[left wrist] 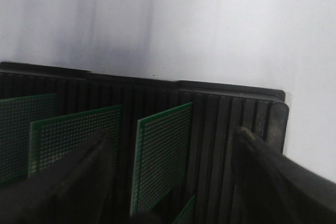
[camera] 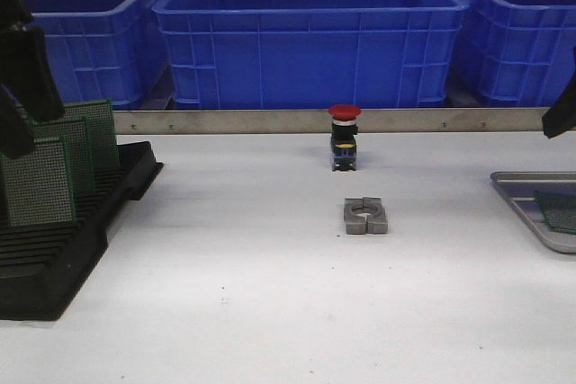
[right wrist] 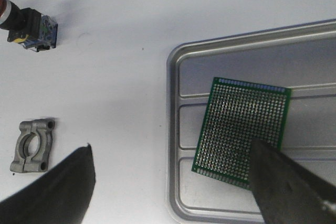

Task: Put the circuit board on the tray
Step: 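Grasp a second green board in the rack with the left gripper and lift, then grasp the second board's edge with the right gripper from the left gripper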

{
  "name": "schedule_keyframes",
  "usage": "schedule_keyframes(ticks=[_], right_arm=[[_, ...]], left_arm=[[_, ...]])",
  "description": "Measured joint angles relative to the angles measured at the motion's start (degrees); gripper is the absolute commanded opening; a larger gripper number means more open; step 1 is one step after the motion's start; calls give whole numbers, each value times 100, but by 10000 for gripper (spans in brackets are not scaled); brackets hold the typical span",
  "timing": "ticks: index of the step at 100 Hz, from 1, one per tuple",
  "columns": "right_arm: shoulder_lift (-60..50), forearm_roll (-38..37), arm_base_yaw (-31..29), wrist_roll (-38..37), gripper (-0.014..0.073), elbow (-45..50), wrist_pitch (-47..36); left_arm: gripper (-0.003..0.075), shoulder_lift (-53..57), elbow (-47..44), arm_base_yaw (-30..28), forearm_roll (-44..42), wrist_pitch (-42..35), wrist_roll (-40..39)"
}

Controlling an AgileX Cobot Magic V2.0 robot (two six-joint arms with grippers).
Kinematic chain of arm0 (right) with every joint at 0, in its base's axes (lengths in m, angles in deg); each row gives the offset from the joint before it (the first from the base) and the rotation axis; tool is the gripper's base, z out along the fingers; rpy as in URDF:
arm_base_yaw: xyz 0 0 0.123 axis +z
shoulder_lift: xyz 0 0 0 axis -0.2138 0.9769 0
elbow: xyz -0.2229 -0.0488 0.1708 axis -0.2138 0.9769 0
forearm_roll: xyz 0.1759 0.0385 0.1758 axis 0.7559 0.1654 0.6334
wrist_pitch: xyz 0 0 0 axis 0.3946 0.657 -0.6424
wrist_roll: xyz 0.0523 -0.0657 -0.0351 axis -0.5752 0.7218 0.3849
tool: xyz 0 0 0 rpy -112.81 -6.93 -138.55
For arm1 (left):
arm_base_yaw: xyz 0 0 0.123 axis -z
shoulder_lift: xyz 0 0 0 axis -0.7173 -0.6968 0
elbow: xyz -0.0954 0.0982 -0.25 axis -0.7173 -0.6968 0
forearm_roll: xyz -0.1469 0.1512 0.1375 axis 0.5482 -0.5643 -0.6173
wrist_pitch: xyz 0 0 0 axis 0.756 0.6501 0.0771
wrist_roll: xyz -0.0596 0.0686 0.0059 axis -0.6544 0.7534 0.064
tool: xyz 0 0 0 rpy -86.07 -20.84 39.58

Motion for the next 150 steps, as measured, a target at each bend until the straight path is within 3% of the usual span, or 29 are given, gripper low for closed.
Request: schedule_keyframes(ticks=[12,22,44,59,81,110,130,150], right_arm=[[0,0,0,0,612,0,12],[0,0,0,0,612,0,38],[0,0,0,0,612,0,127],[0,0,0,131,612,0,381],[-104,-10,0,1064,612,-168,1093],[-644,28,131,3195,612,-336,2235],[-701,28,939,4428,612,-336,2417],[-701,28,1960,4911,612,-336,2116]], left_arm=[[425,-280,0,0,-28,-40,-9],[343,-392,0,0,-50,-40,-22],[-21,-405,0,0,-50,55,-36],[-20,-405,59,0,-62,249,-36],[-20,-406,686,94,179,623,-137],[-20,-343,1036,570,2257,666,-197],[-20,-343,1036,1161,2885,666,-197],[-20,-343,1036,1725,2943,676,-197]])
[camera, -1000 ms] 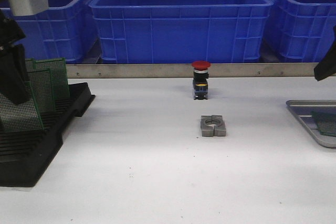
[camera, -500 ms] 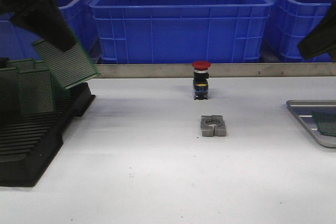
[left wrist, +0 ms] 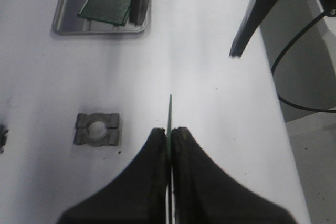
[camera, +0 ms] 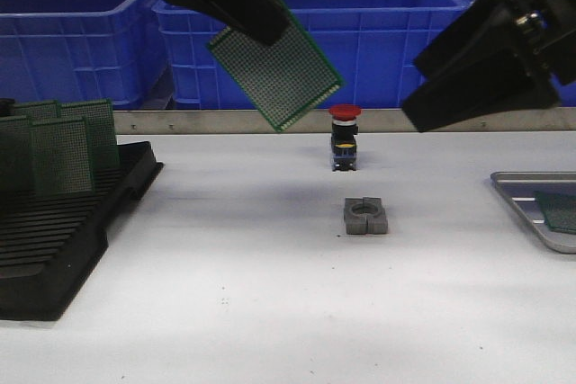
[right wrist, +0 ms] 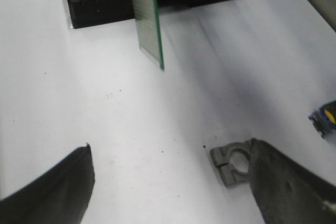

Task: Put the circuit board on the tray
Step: 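Grasp the second board's edge with the right gripper from the left gripper, then carry the board with the right gripper and release it onto the tray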

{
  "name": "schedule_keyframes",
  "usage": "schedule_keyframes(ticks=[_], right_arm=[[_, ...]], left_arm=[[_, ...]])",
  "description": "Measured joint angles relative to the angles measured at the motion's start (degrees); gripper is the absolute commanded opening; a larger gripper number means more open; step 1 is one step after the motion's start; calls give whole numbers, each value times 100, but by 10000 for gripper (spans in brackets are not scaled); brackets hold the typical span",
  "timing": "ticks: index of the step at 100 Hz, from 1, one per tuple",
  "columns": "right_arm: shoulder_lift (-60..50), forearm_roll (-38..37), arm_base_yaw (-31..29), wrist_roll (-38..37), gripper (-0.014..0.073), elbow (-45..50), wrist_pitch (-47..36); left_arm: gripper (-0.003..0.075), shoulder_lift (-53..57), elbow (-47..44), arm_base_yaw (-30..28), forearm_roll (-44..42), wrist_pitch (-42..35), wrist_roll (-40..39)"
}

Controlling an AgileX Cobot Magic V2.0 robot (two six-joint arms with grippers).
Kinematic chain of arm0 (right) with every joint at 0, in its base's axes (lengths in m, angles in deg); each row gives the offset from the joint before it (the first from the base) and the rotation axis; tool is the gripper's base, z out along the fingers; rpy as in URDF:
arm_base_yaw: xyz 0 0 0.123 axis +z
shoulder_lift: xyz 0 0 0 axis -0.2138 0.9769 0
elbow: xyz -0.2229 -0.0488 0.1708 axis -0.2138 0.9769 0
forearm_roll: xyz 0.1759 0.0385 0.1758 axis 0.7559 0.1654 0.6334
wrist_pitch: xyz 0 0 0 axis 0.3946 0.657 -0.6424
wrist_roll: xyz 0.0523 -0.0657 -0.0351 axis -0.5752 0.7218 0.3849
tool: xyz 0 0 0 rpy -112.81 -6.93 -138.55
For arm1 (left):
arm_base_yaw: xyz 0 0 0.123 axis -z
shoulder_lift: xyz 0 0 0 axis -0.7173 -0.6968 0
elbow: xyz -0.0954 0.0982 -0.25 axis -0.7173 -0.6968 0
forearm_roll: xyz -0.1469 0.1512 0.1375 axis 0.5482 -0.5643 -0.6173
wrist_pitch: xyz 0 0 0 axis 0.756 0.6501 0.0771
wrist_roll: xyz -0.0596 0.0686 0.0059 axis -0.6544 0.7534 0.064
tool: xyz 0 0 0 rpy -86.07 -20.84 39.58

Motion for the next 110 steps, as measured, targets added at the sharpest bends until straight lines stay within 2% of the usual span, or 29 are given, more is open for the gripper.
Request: schedule_keyframes(ticks=[19,33,43,44,45,51,63,77,87,98,104,110], right_arm=[[33,376,567,26,612,0,-233],[151,923,703,36,588,0,-233],[193,1114,706,36,431,0,-233],[191,1126,706,36,382,0,-233],[191,1127,706,36,382,0,-233],[219,1156,706,36,203,0,-237],[229,1166,706,36,-64,0,-209],[229,1126,716,46,-69,0,-52],[229,1106,716,37,-69,0,-29],[229,1139,716,-130,-68,0,-56],[229,1154,716,-606,-68,0,-56],[229,1154,716,-1318,-68,0,-56]], left_arm=[[-20,0,0,343,53,0,0],[-20,0,0,473,203,3,0],[-20,0,0,487,214,3,0],[-20,0,0,487,214,3,0],[-20,0,0,487,214,3,0],[-20,0,0,487,214,3,0],[-20,0,0,487,226,-12,0],[-7,0,0,487,252,-18,34],[101,0,0,487,290,-7,38],[320,0,0,487,395,-18,38],[435,0,0,487,432,-64,38],[505,0,0,487,459,-164,38]])
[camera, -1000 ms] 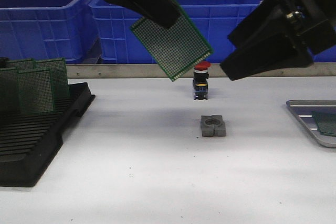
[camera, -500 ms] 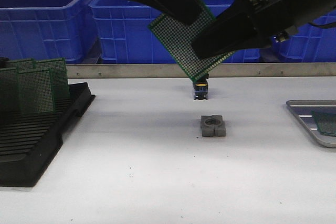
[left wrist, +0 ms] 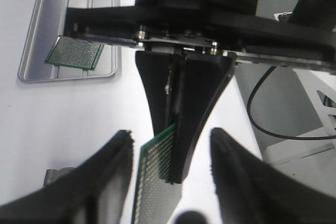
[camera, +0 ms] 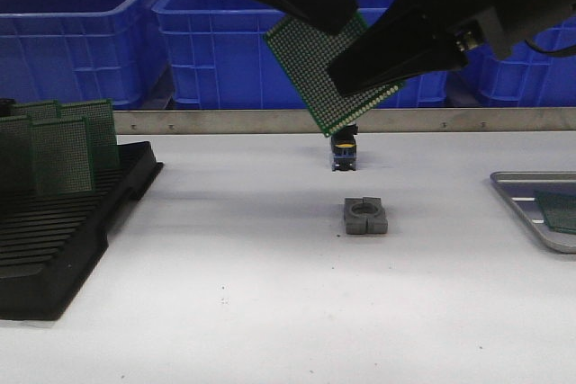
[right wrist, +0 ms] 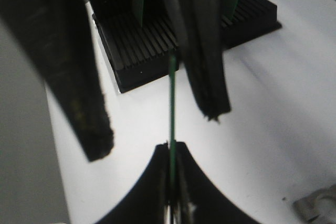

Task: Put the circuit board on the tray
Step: 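Carry the board with the right gripper and release it onto the tray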

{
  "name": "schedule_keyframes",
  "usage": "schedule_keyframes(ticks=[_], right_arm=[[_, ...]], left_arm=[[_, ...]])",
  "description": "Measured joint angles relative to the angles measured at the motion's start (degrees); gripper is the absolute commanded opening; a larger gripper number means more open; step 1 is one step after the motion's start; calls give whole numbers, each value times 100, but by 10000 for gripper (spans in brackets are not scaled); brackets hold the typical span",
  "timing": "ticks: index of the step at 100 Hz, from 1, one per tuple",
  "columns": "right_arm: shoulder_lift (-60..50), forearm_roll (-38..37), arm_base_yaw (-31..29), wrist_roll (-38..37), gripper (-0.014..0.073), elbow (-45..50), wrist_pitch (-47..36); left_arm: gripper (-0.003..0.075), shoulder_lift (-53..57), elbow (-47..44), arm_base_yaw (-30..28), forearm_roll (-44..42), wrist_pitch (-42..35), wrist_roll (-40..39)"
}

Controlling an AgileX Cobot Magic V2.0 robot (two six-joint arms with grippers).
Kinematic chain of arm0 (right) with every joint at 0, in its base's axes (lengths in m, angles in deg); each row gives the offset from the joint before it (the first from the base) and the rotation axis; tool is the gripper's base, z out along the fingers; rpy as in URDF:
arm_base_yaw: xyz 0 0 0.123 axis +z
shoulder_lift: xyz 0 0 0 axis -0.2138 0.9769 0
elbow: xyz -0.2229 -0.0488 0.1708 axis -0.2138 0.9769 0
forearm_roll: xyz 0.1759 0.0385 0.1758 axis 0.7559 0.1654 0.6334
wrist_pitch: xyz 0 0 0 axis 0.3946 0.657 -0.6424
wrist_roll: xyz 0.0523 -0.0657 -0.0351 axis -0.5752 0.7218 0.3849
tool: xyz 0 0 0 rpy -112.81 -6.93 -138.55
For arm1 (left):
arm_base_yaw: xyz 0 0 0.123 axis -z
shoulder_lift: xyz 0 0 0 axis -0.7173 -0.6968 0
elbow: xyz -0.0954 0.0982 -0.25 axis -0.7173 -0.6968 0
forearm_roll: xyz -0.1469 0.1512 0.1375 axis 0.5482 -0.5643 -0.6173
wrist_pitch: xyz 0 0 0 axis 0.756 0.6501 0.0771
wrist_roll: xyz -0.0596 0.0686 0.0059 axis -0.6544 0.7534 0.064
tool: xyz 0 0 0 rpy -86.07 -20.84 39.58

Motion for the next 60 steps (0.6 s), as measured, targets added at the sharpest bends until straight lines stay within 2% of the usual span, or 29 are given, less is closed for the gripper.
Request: schedule_keyframes(ticks=[10,29,43,60], right_arm=[[0,-205,-11,-1359,-68,0,0],[0,-1075,-324,-2912,-68,0,-36],[0,-1311,-882,-3466,-68,0,-255],[128,-1317,-1692,-3702,-68,0,-856]], left_arm=[[536,0,0,11,10,-195,0],[536,0,0,11,21,-372,-10],[536,0,0,11,21,-409,-10],[536,0,0,11,21,-409,-10]])
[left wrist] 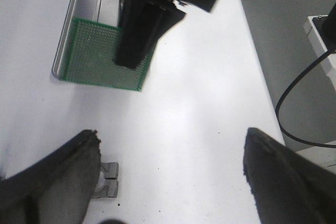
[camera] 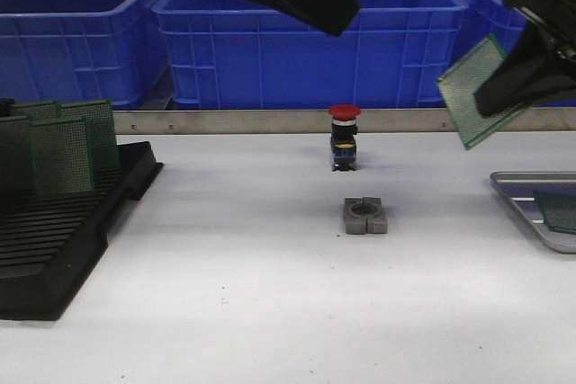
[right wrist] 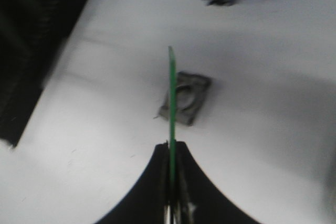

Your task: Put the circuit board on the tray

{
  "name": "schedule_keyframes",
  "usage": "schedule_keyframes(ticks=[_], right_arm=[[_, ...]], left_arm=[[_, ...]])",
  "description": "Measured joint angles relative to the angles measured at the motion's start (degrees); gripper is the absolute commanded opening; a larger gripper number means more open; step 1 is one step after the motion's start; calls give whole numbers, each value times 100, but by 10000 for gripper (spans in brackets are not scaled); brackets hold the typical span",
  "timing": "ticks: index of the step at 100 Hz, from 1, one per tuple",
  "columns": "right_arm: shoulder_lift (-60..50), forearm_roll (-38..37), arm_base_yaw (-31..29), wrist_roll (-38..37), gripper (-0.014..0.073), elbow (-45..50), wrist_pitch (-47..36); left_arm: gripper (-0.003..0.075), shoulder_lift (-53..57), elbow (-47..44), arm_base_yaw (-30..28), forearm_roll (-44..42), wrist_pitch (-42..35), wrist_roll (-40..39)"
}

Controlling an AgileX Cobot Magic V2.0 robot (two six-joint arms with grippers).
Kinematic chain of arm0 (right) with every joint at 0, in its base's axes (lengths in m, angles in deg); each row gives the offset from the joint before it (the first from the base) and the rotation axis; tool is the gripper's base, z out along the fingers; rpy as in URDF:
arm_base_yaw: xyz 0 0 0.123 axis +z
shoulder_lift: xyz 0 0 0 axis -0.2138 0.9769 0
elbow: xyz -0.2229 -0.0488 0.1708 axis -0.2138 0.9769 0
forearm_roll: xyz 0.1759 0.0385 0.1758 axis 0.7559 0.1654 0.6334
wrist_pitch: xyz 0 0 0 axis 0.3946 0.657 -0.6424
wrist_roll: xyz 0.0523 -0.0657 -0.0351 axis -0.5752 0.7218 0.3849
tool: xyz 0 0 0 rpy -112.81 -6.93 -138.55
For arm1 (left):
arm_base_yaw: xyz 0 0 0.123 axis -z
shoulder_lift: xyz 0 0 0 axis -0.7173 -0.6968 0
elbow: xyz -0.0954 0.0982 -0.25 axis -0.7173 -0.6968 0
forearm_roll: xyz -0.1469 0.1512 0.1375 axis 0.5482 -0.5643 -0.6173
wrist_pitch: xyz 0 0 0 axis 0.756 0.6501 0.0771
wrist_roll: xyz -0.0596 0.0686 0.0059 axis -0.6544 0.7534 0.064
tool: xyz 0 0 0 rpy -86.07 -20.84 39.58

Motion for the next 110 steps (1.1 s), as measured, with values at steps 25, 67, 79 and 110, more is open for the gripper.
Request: schedule_keyframes(ticks=[25,67,79,110], right_arm=[[706,10,-710,-75,-65,0,-777],[1125,170,-912,-83,519,0,-1016],[1100,173,-912,8,475,0,-1028],[353,-42,-912,577,-73,0,-948]], left_arm=[[536,0,0,0,0,-7,0],[532,0,0,0,0,3,-8],[467,0,0,0,0,26,-23],[-20,0,0,-154,8,199,-401]])
